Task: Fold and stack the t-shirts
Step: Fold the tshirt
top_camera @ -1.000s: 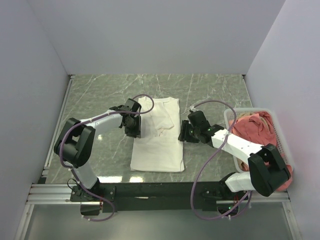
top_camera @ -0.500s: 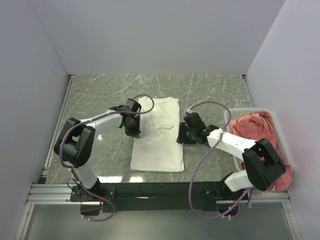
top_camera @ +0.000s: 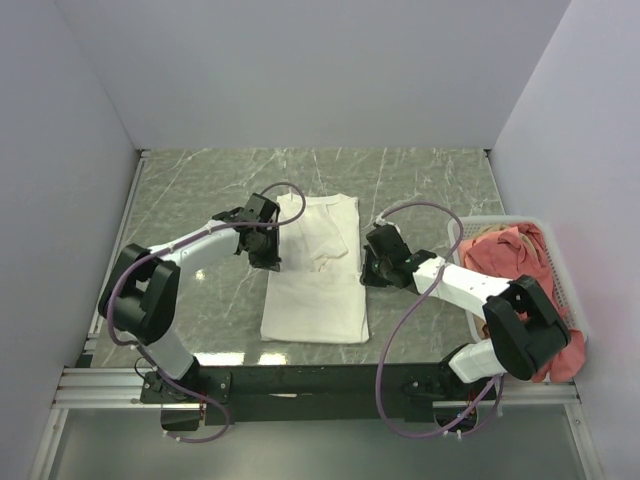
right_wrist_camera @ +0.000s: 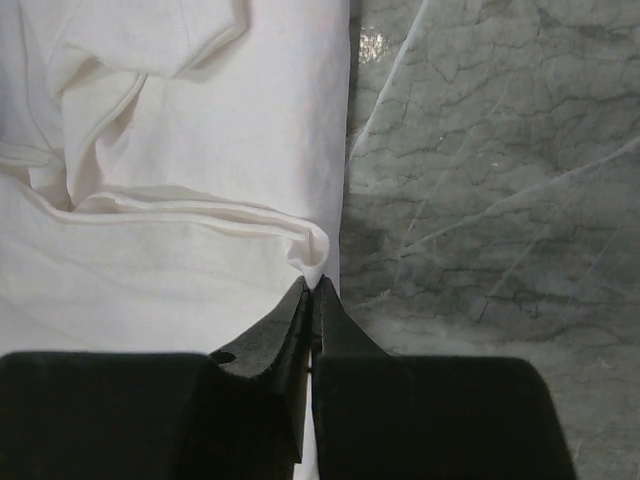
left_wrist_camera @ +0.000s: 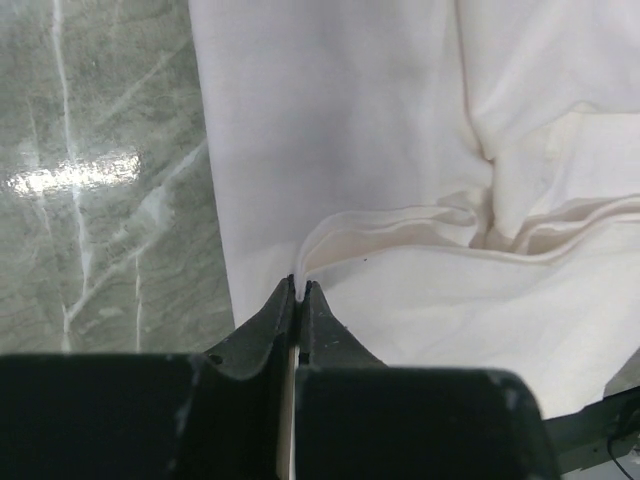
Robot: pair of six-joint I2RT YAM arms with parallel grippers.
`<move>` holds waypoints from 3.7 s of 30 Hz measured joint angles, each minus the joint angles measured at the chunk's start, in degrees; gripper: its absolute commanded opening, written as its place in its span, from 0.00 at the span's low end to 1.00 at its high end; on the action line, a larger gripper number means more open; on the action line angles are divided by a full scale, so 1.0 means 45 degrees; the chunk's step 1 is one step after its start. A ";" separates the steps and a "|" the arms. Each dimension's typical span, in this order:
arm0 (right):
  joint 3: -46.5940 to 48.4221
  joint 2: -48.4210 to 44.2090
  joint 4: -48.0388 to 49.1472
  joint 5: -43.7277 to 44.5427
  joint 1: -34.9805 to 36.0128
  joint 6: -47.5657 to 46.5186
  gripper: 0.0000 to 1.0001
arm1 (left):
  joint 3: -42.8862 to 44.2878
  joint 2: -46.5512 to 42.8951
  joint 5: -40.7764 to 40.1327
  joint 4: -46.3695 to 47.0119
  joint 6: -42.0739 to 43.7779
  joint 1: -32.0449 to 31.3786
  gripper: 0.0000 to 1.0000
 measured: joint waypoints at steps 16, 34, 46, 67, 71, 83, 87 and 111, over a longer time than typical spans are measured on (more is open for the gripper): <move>0.0500 -0.0840 -0.0049 0.0763 0.0010 -0.0049 0.03 | 0.0238 -0.0923 0.0160 -0.0068 -0.0034 0.0767 0.00; 0.1525 0.1151 0.0573 0.1481 0.0005 0.0068 0.05 | 0.1603 0.1535 0.0767 0.0515 -0.0393 0.1341 0.06; 0.1535 0.0991 -0.0253 0.1909 -0.0335 0.0126 0.51 | 0.1865 0.0879 -0.0350 -0.0063 -0.0627 0.1880 0.45; 0.1603 0.1899 0.0952 -0.1817 -0.0087 0.0719 0.41 | 0.1749 0.2705 0.4138 0.3954 -0.2769 -0.0724 0.08; 0.1277 0.2127 0.1341 -0.1982 -0.0656 0.0811 0.40 | 0.1253 0.3147 0.4090 0.4303 -0.2866 -0.0714 0.06; 0.0801 0.2307 0.1851 -0.2744 -0.1579 0.0903 0.40 | 0.1132 0.3424 0.4051 0.4537 -0.3109 -0.0690 0.13; 0.0801 0.2288 0.1846 -0.2924 -0.1792 0.0884 0.42 | 0.1229 0.3429 0.4070 0.4517 -0.3089 -0.0661 0.20; -0.2055 -0.4886 -0.0408 -0.3604 -0.0408 0.1467 0.45 | -0.3143 -0.3818 0.2113 0.3405 -0.3507 -0.0355 0.43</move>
